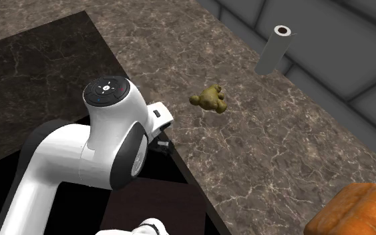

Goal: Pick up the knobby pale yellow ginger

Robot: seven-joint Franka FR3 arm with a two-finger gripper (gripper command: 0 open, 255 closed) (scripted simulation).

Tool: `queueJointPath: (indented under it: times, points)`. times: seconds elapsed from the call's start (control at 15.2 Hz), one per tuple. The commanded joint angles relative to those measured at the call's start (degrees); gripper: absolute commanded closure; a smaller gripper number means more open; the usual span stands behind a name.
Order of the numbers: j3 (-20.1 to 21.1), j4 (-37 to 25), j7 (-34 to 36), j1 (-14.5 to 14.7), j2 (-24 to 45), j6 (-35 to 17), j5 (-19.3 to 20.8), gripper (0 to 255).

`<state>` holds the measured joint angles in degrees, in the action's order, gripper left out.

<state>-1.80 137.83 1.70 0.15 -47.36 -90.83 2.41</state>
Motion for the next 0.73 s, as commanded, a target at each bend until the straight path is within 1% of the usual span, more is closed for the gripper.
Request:
queueJointPath:
  times: [0.0, 0.33, 0.66]
  points:
    - [0.0, 0.0, 0.0, 0.0, 0.0, 0.0, 0.0, 0]
    - [3.0, -5.6, 14.1, -4.3, 10.4, -6.6, -2.6, 0]
    - [4.9, -12.7, 27.7, -8.6, 20.4, -11.3, -3.4, 0]
